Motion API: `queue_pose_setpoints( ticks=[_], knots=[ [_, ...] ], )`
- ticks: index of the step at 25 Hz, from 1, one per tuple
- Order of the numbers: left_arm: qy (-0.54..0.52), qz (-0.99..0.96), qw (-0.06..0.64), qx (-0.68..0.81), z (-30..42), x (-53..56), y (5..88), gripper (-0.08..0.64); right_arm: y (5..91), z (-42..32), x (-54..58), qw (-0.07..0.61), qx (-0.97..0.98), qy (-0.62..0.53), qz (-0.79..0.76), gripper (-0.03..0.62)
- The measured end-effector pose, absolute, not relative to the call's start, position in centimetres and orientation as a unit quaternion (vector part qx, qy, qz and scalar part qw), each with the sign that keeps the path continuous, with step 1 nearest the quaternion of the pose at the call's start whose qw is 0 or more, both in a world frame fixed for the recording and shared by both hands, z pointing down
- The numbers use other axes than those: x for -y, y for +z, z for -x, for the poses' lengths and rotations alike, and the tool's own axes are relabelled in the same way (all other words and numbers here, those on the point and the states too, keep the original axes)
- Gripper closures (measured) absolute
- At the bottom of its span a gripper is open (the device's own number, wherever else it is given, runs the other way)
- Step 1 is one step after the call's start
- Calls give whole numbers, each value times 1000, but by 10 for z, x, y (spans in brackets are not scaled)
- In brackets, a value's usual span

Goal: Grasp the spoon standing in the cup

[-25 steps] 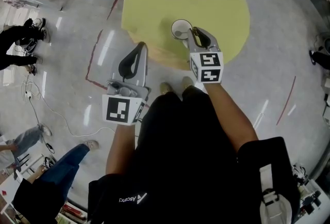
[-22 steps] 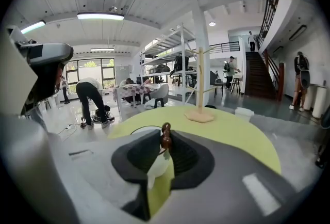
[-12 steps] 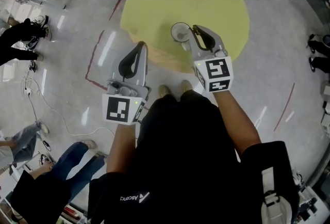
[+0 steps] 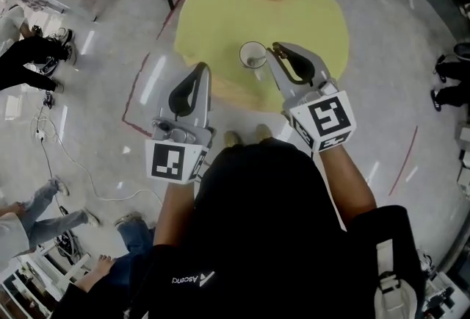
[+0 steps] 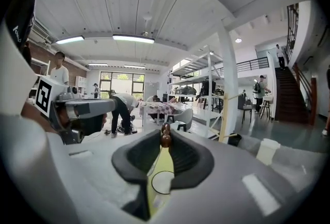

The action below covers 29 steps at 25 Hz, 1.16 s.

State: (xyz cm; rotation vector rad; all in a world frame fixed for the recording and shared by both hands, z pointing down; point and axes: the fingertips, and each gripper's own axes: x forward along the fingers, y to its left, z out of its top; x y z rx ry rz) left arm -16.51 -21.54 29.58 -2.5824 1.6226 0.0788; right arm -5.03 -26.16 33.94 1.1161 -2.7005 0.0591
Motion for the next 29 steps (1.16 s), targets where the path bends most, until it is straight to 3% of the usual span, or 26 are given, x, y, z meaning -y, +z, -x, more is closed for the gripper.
queue_pose_setpoints(
  ticks=[29],
  knots=[
    [34, 851, 54, -521, 150, 220, 285, 549, 318, 41, 254, 89, 926, 13, -368, 537]
  ],
)
